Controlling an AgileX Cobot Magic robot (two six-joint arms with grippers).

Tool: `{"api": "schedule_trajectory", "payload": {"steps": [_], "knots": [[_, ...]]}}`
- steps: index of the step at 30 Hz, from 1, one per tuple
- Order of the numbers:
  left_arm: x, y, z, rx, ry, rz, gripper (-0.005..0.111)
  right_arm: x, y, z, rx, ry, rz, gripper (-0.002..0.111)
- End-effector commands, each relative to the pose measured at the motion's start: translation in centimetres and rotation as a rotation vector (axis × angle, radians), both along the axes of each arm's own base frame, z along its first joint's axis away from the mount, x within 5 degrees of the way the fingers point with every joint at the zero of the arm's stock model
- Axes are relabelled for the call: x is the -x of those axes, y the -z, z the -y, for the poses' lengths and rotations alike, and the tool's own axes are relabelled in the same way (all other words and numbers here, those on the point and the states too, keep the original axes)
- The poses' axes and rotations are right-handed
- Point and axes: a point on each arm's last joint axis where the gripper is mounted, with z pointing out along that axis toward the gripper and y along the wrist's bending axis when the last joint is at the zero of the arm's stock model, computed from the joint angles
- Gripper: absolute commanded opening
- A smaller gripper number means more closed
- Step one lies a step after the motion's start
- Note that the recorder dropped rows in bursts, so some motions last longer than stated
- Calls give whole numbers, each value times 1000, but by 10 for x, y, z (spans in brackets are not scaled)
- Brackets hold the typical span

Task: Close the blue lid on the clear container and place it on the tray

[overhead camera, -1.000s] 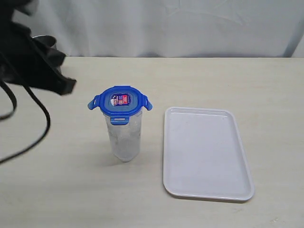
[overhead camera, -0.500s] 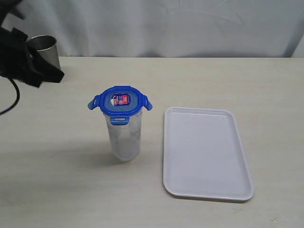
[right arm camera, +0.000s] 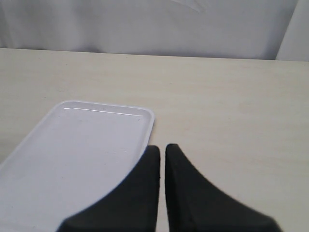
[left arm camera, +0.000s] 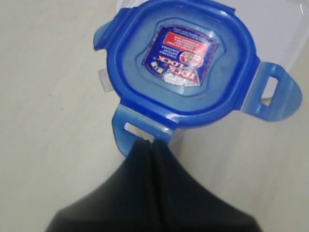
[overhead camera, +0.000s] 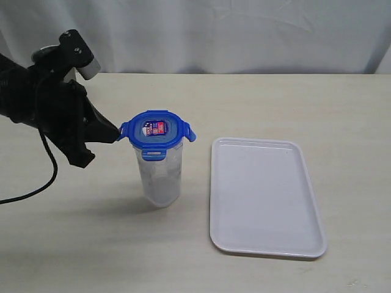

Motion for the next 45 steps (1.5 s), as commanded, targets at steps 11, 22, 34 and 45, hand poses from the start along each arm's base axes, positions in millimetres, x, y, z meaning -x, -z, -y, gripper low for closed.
{"api": "schedule_trajectory", "payload": {"steps": [11, 22, 34, 45], "knots": [[-9, -17, -8, -28, -121, 198, 0, 0, 0, 0, -3, 4, 3, 4], [-24, -6, -7, -26, -159, 242, 0, 0, 0, 0, -3, 4, 3, 4], [-26, 10, 7, -36, -114, 209, 0, 0, 0, 0, -3, 4, 3, 4], [-21, 24, 8, -35, -108, 140, 0, 0, 0, 0, -3, 4, 3, 4]]}}
